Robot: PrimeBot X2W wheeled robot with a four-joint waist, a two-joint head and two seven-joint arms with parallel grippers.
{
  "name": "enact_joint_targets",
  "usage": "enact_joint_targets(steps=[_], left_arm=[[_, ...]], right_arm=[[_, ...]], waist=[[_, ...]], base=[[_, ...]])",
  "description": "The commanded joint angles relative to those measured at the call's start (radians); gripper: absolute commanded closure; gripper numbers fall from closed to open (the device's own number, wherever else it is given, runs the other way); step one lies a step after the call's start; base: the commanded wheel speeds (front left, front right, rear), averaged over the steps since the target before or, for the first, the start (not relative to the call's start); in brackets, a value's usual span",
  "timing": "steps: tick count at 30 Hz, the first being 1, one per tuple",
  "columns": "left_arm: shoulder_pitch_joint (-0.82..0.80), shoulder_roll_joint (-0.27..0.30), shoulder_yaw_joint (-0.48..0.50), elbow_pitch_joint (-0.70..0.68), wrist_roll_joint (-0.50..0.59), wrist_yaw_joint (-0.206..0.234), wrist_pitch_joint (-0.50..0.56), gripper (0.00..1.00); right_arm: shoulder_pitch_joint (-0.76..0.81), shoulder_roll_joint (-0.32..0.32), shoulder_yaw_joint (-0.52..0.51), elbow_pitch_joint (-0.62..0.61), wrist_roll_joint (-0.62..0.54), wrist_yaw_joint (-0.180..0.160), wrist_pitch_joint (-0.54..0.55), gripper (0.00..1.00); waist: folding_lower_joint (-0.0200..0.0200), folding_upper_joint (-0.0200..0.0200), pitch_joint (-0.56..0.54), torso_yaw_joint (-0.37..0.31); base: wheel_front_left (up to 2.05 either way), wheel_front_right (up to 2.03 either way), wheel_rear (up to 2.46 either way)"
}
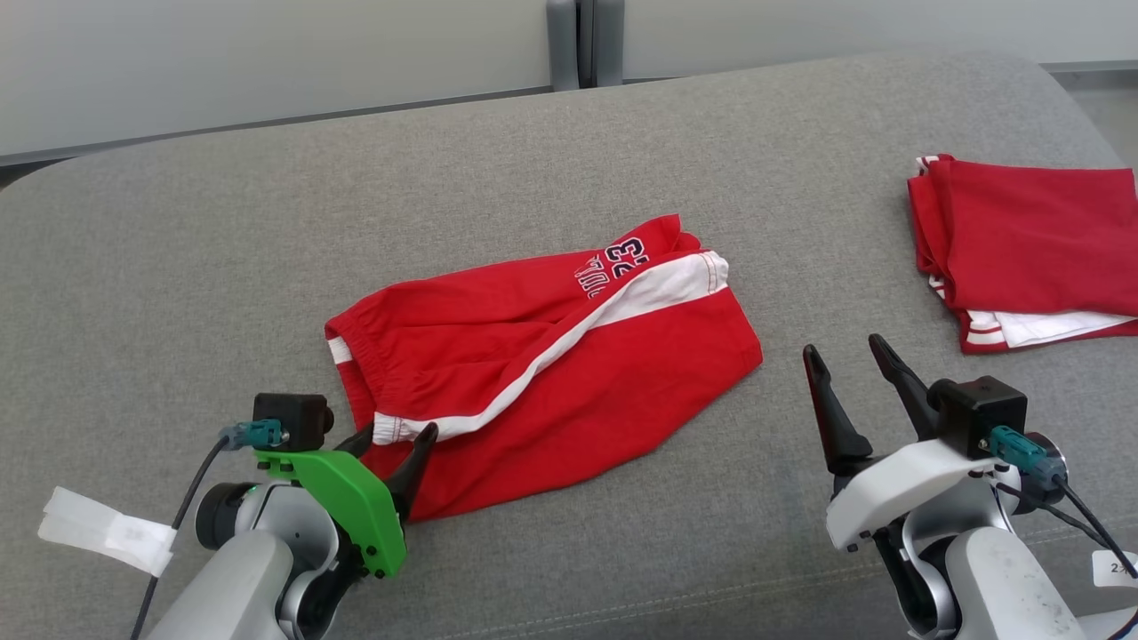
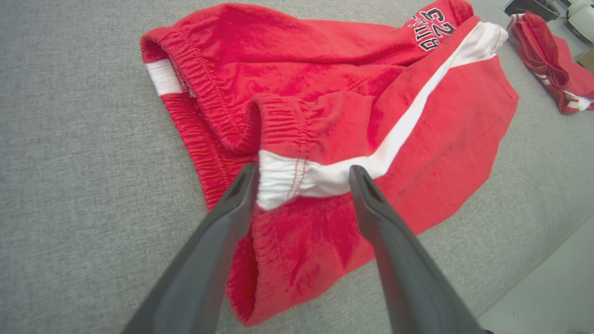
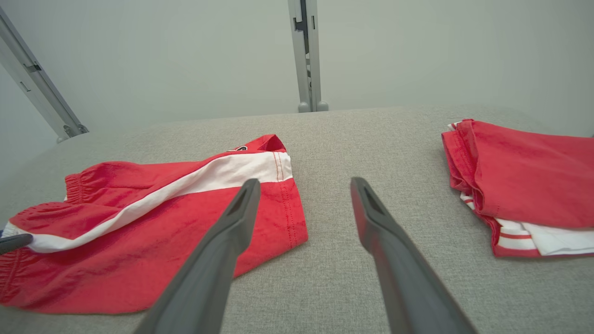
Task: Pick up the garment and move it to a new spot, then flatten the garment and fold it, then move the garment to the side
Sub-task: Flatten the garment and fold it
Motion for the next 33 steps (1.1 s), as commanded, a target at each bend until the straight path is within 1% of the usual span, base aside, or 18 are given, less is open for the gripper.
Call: enact_joint_targets(steps=[1,3,5,6,7,9,10,14,17,21,23,28,33], left_arm=[[-0.009,0.007,-0.002,-0.003,-0.004,-0.002,0.004,0.00],[-0.005,0.011,-0.006,-0.010,-0.005,-0.005,0.008,0.24],[-0.002,0.015,-0.010,-0.018,-0.005,-0.007,0.015,0.51],[0.000,0.018,-0.011,-0.021,-0.006,-0.008,0.017,0.56],[0.001,0.020,-0.012,-0.022,-0.006,-0.008,0.020,0.66],[0.004,0.021,-0.015,-0.024,-0.007,-0.008,0.022,0.92],[0.005,0.020,-0.018,-0.024,-0.008,-0.009,0.025,1.00],[0.007,0.011,-0.029,-0.020,-0.004,-0.010,0.024,1.00],[-0.001,0.004,-0.028,-0.022,0.007,-0.002,-0.003,1.00],[-0.013,0.004,-0.031,-0.024,0.018,0.002,-0.024,1.00],[-0.018,0.006,-0.028,-0.032,0.024,0.005,-0.037,1.00],[-0.022,-0.007,-0.025,-0.061,0.028,0.008,-0.073,1.00],[-0.032,-0.025,-0.030,-0.071,0.036,0.014,-0.098,1.00]], right_arm=[[0.005,-0.003,-0.003,0.002,-0.002,-0.001,-0.006,0.00],[0.006,-0.002,-0.002,0.001,-0.004,-0.001,-0.005,0.00],[0.006,-0.001,0.000,0.000,-0.006,-0.001,-0.004,0.00],[0.006,0.000,0.002,-0.001,-0.007,-0.001,-0.004,0.00],[0.006,0.000,0.005,-0.002,-0.008,-0.001,-0.003,0.00],[0.006,0.000,0.008,-0.002,-0.008,-0.001,-0.001,0.00],[0.005,0.000,0.011,-0.002,-0.007,-0.001,0.000,0.00],[-0.002,-0.007,0.013,0.001,-0.002,-0.001,0.003,0.00],[-0.014,-0.016,0.019,0.005,0.001,-0.001,0.010,0.00],[-0.059,-0.050,0.021,0.021,0.024,-0.001,0.047,0.00],[-0.096,-0.078,0.023,0.037,0.034,-0.001,0.074,0.00],[-0.214,-0.141,0.056,0.134,0.102,-0.001,0.138,0.00],[-0.334,-0.178,0.124,0.263,0.225,-0.001,0.202,0.00]], waist=[[0.0000,0.0000,-0.002,0.002],[0.0000,0.0000,-0.004,0.005],[0.0000,0.0000,-0.005,0.008],[0.0000,0.0000,-0.005,0.009],[0.0000,0.0000,-0.006,0.010],[0.0000,0.0000,-0.006,0.011],[0.0000,0.0000,-0.006,0.011],[0.0000,0.0000,-0.003,0.011],[0.0000,0.0000,0.000,0.013],[0.0000,0.0000,0.010,0.027],[0.0000,0.0000,0.018,0.041],[0.0000,0.0000,0.039,0.084],[0.0000,0.0000,0.071,0.124]], base=[[0.00,0.00,0.00],[0.00,0.00,0.00],[0.00,0.00,0.00],[0.00,0.00,0.00],[0.00,0.00,0.00],[0.00,0.00,0.00],[0.00,0.00,0.00],[0.00,0.00,0.00],[0.00,0.00,0.00],[0.00,0.00,0.00],[0.00,0.00,0.00],[0.00,0.00,0.00],[0.00,0.00,0.00]])
